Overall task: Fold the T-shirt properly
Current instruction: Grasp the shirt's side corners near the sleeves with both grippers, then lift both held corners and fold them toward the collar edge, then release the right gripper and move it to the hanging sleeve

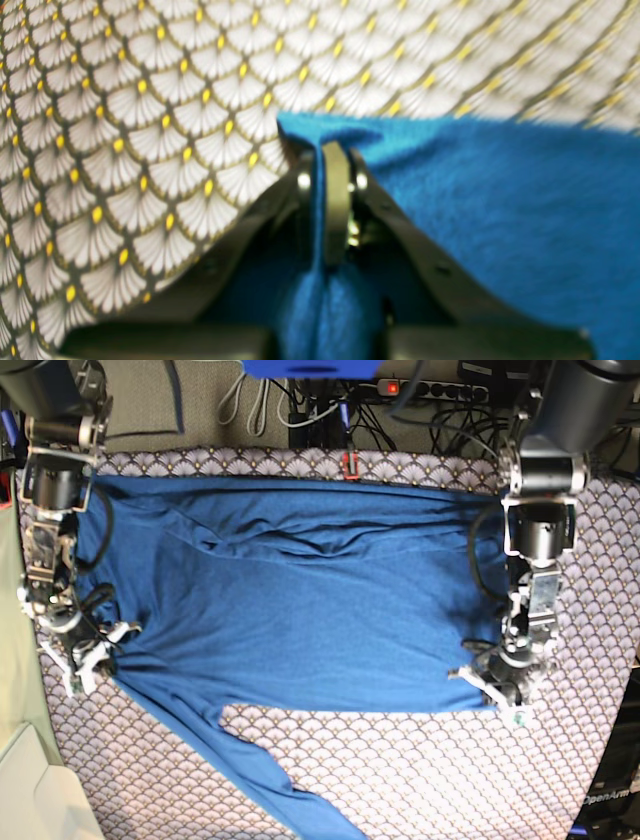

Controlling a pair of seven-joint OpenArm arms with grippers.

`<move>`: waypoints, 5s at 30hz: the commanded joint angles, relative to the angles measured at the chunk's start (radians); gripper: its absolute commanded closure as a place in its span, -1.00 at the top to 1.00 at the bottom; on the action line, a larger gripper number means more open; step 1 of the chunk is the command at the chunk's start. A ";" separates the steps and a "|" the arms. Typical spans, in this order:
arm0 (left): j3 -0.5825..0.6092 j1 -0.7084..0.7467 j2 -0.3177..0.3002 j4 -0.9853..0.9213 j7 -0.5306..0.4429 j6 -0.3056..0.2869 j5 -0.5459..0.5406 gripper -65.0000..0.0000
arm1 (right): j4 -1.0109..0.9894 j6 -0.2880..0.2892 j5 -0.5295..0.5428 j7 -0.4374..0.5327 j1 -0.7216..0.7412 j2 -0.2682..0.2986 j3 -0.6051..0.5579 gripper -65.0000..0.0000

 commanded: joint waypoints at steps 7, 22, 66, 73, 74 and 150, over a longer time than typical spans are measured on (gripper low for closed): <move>-0.003 0.044 -0.013 0.199 0.057 -0.001 -0.051 -0.99 | 0.197 0.011 0.019 -0.049 -0.065 0.012 0.002 -1.00; -0.005 0.210 -0.045 0.428 0.098 -0.001 -0.054 -0.99 | 0.435 0.138 0.019 -0.120 -0.245 -0.014 0.153 -1.00; -0.275 0.532 -0.085 0.848 0.546 -0.223 -0.045 -0.99 | 0.716 0.176 0.019 -0.117 -0.667 0.020 0.205 -1.00; -0.272 0.555 -0.085 0.846 0.540 -0.223 -0.043 -0.99 | 0.713 0.176 0.019 -0.115 -0.695 0.015 0.202 -1.00; -0.270 0.555 -0.085 0.846 0.540 -0.223 -0.043 -0.99 | 0.711 0.176 0.019 -0.117 -0.695 0.014 0.202 -1.00; -0.416 0.570 -0.096 0.977 0.603 -0.211 -0.045 0.91 | -0.392 0.141 0.013 -0.126 0.404 -0.065 -0.156 0.27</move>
